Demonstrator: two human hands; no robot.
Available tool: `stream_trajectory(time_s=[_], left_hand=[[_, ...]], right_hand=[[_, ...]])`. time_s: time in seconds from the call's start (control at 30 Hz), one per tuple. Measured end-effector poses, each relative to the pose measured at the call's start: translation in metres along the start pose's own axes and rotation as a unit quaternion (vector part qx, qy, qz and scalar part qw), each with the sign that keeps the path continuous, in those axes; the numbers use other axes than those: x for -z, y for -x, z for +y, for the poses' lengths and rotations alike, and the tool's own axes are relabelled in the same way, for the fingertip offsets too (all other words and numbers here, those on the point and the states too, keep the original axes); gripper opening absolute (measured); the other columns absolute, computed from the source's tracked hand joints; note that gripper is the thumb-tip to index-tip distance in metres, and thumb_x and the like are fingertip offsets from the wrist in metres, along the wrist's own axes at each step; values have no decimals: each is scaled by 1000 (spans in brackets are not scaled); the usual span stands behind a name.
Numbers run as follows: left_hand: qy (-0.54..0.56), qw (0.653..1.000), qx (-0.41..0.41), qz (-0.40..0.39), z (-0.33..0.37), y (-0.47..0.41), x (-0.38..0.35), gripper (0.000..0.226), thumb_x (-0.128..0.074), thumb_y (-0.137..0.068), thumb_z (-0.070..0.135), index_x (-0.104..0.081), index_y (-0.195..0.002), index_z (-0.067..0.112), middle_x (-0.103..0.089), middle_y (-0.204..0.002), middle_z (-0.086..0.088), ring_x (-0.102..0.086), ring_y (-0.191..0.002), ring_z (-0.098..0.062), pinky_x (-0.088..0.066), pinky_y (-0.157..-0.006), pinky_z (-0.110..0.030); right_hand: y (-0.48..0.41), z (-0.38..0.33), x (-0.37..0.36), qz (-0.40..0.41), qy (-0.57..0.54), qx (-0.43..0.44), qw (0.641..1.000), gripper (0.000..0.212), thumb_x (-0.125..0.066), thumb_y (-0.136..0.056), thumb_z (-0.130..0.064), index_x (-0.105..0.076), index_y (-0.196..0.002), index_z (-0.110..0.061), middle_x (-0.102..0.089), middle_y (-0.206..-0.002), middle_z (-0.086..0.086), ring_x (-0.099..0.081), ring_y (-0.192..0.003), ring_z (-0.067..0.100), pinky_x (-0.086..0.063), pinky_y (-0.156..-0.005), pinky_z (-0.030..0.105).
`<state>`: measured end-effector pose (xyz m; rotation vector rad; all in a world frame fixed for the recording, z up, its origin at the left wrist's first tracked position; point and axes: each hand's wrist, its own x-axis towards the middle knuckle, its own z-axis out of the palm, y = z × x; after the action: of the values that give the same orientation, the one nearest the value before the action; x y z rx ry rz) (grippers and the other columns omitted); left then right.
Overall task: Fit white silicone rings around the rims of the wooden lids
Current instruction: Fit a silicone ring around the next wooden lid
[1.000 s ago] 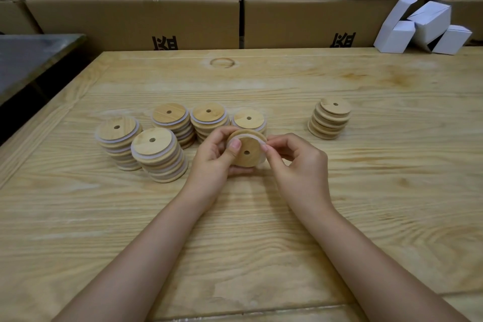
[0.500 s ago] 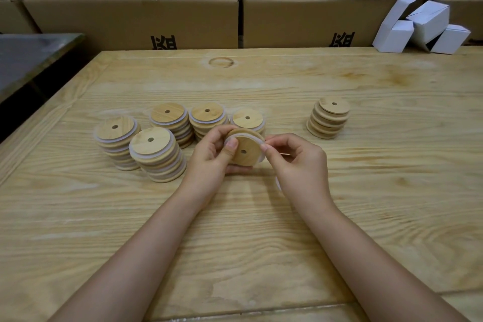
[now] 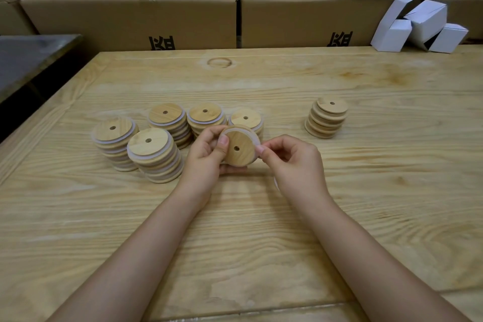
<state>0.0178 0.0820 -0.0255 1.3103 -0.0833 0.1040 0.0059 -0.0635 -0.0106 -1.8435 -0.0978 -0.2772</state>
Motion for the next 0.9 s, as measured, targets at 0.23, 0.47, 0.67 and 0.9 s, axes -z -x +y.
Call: stream_trajectory(time_s=[0.23,0.47,0.67,0.9], left_hand=[[10,1000,8,9,0,-1,3,16,-43,-96,13,-57,-96,20,-72,-83,6,-70,-73,-16,-57,-53,-32],[-23,999,26,-22,4,2,2,15,-45,-95,18,-58,-101,13,-72,-81,0,-70,-70,-18,-56,-52,-28],[28,995,92,-17,9,1,2,22,-48,-94,19,-63,-105,8,-71,-84,-12,-70,-65,-24,-53,-45,-25],[43,990,134,2,14,1,0,24,-43,-97,16,-64,-104,8,-69,-66,-5,-57,-38,-14,-44,-34,-18]], right_hand=[[-1,-2,0,-2,-3,-16,1000,19,-72,-79,-17,-65,-64,-26,-69,-68,-6,-66,-70,13,-53,-72,30],[-2,-3,5,3,-25,-23,999,15,-73,-79,-19,-67,-65,-24,-71,-70,-2,-67,-75,18,-55,-79,40],[-1,-4,8,-8,0,49,999,16,-70,-82,-20,-64,-70,-27,-68,-69,-11,-64,-70,8,-53,-70,24],[-2,0,16,1,199,360,912,11,-63,-85,-2,-70,-93,-1,-71,-85,6,-66,-74,20,-52,-69,31]])
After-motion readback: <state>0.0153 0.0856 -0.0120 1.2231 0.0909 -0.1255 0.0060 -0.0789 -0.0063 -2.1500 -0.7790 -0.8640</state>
